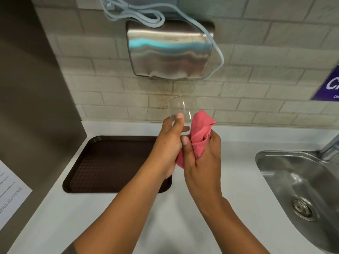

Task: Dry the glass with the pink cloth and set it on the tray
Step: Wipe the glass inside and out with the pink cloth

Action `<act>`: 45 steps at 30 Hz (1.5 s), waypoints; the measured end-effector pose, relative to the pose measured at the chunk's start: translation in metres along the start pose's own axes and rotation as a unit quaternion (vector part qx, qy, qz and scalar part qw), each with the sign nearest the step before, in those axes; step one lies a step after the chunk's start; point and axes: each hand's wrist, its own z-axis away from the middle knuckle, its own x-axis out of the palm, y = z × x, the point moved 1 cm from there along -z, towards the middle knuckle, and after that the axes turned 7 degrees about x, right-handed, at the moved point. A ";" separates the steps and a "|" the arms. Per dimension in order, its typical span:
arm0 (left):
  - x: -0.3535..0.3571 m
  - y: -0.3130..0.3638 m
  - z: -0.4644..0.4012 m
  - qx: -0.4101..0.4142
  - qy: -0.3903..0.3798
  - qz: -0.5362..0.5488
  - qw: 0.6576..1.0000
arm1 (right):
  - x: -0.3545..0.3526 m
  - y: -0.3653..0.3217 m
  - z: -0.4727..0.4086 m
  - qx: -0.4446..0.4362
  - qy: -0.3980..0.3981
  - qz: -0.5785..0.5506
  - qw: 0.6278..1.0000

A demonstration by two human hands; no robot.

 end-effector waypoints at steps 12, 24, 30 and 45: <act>-0.010 0.001 -0.015 -0.042 0.009 0.103 0.994 | 0.009 -0.008 0.022 -0.140 -0.040 0.095 0.985; -0.017 -0.011 -0.017 0.006 -0.014 0.093 0.996 | -0.005 -0.017 -0.045 0.073 -0.115 -0.021 0.990; -0.023 -0.015 -0.031 0.017 0.013 0.088 0.996 | -0.002 0.003 0.013 0.044 -0.134 -0.048 0.989; -0.008 -0.010 -0.019 -0.009 -0.016 0.074 0.997 | 0.006 -0.044 -0.058 -0.037 -0.090 0.106 0.989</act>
